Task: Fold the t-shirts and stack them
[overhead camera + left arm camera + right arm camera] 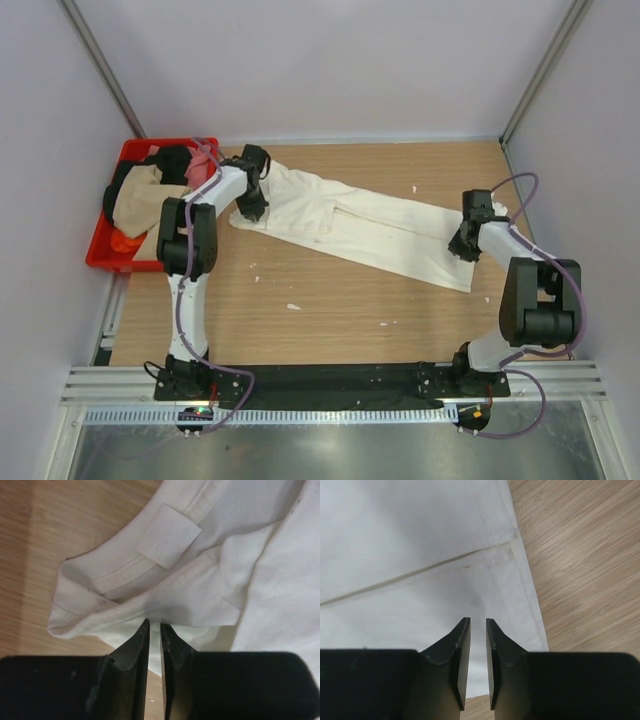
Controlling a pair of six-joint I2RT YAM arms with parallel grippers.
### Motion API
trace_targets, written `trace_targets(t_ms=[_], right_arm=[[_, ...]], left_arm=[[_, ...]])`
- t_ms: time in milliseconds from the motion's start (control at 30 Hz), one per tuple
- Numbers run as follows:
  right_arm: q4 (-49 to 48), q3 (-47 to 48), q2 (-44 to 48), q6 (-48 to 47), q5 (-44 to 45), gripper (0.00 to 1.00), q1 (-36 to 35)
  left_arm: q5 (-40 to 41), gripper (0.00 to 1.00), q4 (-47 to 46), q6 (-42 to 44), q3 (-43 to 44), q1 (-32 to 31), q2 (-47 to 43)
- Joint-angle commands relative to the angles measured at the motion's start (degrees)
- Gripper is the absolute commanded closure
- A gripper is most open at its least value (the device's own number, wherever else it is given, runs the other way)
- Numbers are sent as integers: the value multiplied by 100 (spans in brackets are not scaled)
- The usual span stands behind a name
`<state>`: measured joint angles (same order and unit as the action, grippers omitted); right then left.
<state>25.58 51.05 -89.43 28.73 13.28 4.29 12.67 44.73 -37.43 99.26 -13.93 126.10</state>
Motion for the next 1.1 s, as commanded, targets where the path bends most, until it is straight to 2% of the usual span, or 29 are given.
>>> trace_targets(t_ms=[0, 233, 333, 433, 467, 500, 600, 733, 833, 933, 967, 1067], right_arm=[[96, 318, 723, 203, -9, 75, 1], [-492, 432, 1594, 519, -853, 72, 1], [-292, 791, 1788, 432, -827, 71, 1], [86, 1240, 1885, 327, -800, 71, 1], [174, 1337, 1929, 326, -835, 71, 1], [271, 1416, 1955, 300, -879, 71, 1], [465, 1453, 2166, 352, -1186, 71, -8], [570, 1347, 2403, 318, -1512, 71, -8], [710, 1355, 2544, 203, -1644, 71, -8], [834, 1347, 2702, 115, -1758, 71, -8], [852, 1329, 2746, 115, -1776, 72, -8], [878, 1232, 2834, 142, -1890, 72, -8]], left_arm=[[263, 84, 87, -54, 670, 22, 660], [26, 82, 273, 69, 2517, 66, 1820], [-325, 81, 414, 78, 3081, 58, 1717], [-817, 76, -103, 8, 2416, 40, 840], [-923, 74, -470, -27, 1883, 31, 585], [-993, 73, -631, -71, 1608, 22, 8], [-1231, 73, -1246, -343, 605, -65, -960], [-1644, 75, -2098, -791, -546, -599, -1823], [-1539, 80, -2389, -1038, -1005, -1100, -1967], [-1460, 91, -2469, -1249, -1084, -1522, -1775], [-1416, 98, -2521, -1284, -1050, -1629, -1686], [-1363, 100, -2670, -1416, -927, -2033, -1301]])
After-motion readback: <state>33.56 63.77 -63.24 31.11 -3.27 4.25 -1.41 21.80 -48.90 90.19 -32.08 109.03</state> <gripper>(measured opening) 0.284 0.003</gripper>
